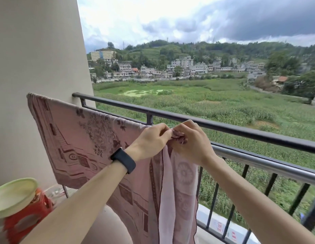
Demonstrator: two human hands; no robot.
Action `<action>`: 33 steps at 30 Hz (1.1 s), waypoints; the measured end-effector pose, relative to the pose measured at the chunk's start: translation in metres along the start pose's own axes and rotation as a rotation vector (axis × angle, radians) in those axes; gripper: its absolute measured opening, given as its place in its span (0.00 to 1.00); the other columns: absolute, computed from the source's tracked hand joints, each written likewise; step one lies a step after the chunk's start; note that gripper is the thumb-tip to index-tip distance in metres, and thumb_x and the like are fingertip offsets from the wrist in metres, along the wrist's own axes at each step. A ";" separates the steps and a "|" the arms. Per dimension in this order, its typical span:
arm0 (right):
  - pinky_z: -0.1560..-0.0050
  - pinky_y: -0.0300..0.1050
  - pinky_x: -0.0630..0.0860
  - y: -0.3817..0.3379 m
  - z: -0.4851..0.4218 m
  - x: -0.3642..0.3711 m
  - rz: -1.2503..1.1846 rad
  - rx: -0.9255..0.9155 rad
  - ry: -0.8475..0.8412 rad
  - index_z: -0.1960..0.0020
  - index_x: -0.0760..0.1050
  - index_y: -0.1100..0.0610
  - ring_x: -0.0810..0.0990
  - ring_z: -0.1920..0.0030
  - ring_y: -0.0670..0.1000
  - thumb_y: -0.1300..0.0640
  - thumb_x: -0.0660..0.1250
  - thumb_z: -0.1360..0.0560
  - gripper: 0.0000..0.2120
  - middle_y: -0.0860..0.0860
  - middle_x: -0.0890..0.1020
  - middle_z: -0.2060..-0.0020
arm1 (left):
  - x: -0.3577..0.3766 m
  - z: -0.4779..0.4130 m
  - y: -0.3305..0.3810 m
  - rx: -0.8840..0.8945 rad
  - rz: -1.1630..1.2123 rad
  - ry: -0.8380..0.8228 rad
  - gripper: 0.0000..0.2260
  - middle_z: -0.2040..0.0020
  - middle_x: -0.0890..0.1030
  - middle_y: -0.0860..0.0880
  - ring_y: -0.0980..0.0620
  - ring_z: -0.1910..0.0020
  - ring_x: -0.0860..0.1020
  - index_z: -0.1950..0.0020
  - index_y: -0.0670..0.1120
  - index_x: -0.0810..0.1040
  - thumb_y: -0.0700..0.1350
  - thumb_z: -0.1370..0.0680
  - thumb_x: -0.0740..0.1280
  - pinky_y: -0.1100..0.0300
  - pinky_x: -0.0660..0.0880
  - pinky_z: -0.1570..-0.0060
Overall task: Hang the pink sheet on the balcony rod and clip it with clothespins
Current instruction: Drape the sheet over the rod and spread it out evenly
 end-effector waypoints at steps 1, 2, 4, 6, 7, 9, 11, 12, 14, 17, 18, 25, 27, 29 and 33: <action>0.57 0.46 0.75 0.001 -0.005 -0.004 0.066 0.009 0.007 0.45 0.79 0.48 0.78 0.50 0.53 0.48 0.69 0.28 0.12 0.47 0.78 0.47 | -0.002 -0.002 0.005 0.007 -0.005 -0.008 0.11 0.66 0.75 0.54 0.56 0.67 0.73 0.52 0.50 0.76 0.53 0.17 0.58 0.60 0.70 0.63; 0.61 0.46 0.74 -0.001 -0.010 -0.008 0.144 0.000 0.032 0.45 0.78 0.48 0.79 0.53 0.54 0.48 0.68 0.26 0.10 0.48 0.78 0.47 | -0.006 -0.004 0.008 0.018 -0.018 -0.011 0.12 0.67 0.74 0.54 0.56 0.68 0.72 0.53 0.50 0.75 0.54 0.17 0.57 0.58 0.69 0.64; 0.67 0.45 0.75 -0.007 -0.017 -0.024 0.287 -0.045 0.091 0.44 0.76 0.48 0.80 0.60 0.55 0.46 0.67 0.23 0.10 0.49 0.78 0.48 | -0.013 -0.009 0.021 0.061 -0.057 -0.006 0.13 0.67 0.74 0.53 0.55 0.70 0.70 0.54 0.49 0.73 0.55 0.17 0.56 0.59 0.67 0.67; 0.69 0.44 0.76 0.002 -0.021 -0.041 0.347 -0.029 0.098 0.43 0.76 0.49 0.80 0.64 0.53 0.42 0.66 0.23 0.14 0.50 0.78 0.49 | -0.016 -0.013 0.039 0.107 -0.104 -0.003 0.14 0.67 0.75 0.51 0.55 0.71 0.70 0.54 0.49 0.74 0.56 0.17 0.56 0.59 0.66 0.69; 0.70 0.42 0.75 0.007 -0.020 -0.051 0.334 -0.001 0.086 0.44 0.77 0.49 0.79 0.65 0.50 0.41 0.66 0.24 0.14 0.49 0.79 0.52 | -0.014 -0.014 0.050 0.129 -0.128 -0.008 0.14 0.66 0.76 0.51 0.54 0.71 0.71 0.53 0.48 0.75 0.56 0.17 0.57 0.58 0.67 0.69; 0.74 0.37 0.69 0.020 -0.014 -0.070 0.170 0.072 0.036 0.50 0.81 0.48 0.75 0.71 0.41 0.44 0.70 0.25 0.09 0.45 0.80 0.62 | -0.007 -0.016 0.070 0.164 -0.131 -0.036 0.15 0.65 0.76 0.50 0.53 0.69 0.72 0.51 0.47 0.77 0.55 0.17 0.57 0.59 0.67 0.69; 0.76 0.33 0.66 0.032 -0.004 -0.093 -0.107 0.157 0.044 0.57 0.83 0.46 0.72 0.77 0.42 0.54 0.75 0.27 0.04 0.44 0.80 0.72 | 0.005 -0.018 0.088 0.195 -0.055 -0.066 0.15 0.66 0.76 0.51 0.57 0.72 0.71 0.51 0.47 0.77 0.55 0.17 0.58 0.65 0.66 0.72; 0.76 0.34 0.67 0.038 0.003 -0.108 -0.196 0.198 0.080 0.60 0.83 0.45 0.72 0.77 0.42 0.58 0.76 0.28 0.08 0.45 0.80 0.74 | 0.012 -0.018 0.099 0.216 -0.008 -0.077 0.14 0.67 0.75 0.53 0.59 0.73 0.69 0.51 0.47 0.77 0.55 0.17 0.58 0.67 0.65 0.74; 0.75 0.39 0.74 0.058 0.031 -0.133 -0.267 0.279 0.098 0.59 0.84 0.47 0.75 0.78 0.45 0.61 0.76 0.28 0.09 0.48 0.82 0.74 | 0.043 -0.014 0.126 0.276 0.045 -0.092 0.14 0.69 0.75 0.55 0.60 0.75 0.68 0.51 0.48 0.78 0.55 0.17 0.59 0.68 0.65 0.75; 0.75 0.41 0.77 0.081 0.070 -0.150 -0.205 0.381 -0.117 0.56 0.85 0.49 0.81 0.75 0.50 0.58 0.75 0.28 0.05 0.49 0.85 0.70 | 0.094 -0.006 0.160 0.336 0.062 -0.184 0.13 0.71 0.75 0.55 0.60 0.77 0.68 0.52 0.47 0.80 0.54 0.18 0.62 0.66 0.65 0.76; 0.76 0.39 0.77 0.087 0.083 -0.156 -0.191 0.414 -0.198 0.56 0.85 0.50 0.82 0.75 0.50 0.59 0.74 0.27 0.04 0.49 0.86 0.67 | 0.111 -0.002 0.169 0.359 0.060 -0.241 0.13 0.71 0.75 0.55 0.59 0.77 0.67 0.54 0.47 0.80 0.54 0.19 0.63 0.65 0.65 0.76; 0.68 0.37 0.81 0.141 0.191 -0.280 -0.453 0.626 0.101 0.49 0.84 0.56 0.85 0.68 0.49 0.64 0.69 0.23 0.08 0.53 0.87 0.63 | 0.133 -0.003 0.188 0.415 0.064 0.169 0.13 0.48 0.81 0.53 0.58 0.55 0.79 0.41 0.50 0.75 0.56 0.18 0.59 0.62 0.75 0.58; 0.63 0.40 0.83 0.160 0.227 -0.289 -0.468 0.717 0.050 0.44 0.83 0.58 0.87 0.63 0.51 0.66 0.67 0.22 0.10 0.56 0.87 0.59 | 0.155 -0.008 0.171 0.337 -0.211 0.181 0.21 0.48 0.82 0.49 0.48 0.54 0.81 0.40 0.52 0.75 0.62 0.20 0.50 0.52 0.77 0.54; 0.58 0.46 0.85 0.177 0.256 -0.318 -0.424 0.752 0.179 0.42 0.82 0.61 0.87 0.60 0.55 0.68 0.65 0.22 0.11 0.57 0.87 0.57 | 0.184 0.000 0.160 0.316 -0.406 0.144 0.25 0.57 0.84 0.45 0.43 0.58 0.82 0.45 0.53 0.79 0.62 0.22 0.45 0.51 0.77 0.55; 0.61 0.48 0.85 0.204 0.340 -0.397 -0.458 0.808 0.807 0.48 0.83 0.55 0.86 0.63 0.50 0.66 0.62 0.20 0.12 0.51 0.87 0.62 | 0.187 0.023 0.155 0.370 -0.548 0.333 0.24 0.72 0.79 0.42 0.42 0.70 0.79 0.60 0.46 0.85 0.55 0.21 0.53 0.51 0.74 0.62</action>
Point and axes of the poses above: each hand's wrist, its own z-axis away from the middle knuckle, its own x-axis out of the palm, y = z × x, the point moved 10 cm from there along -z, towards the middle knuckle
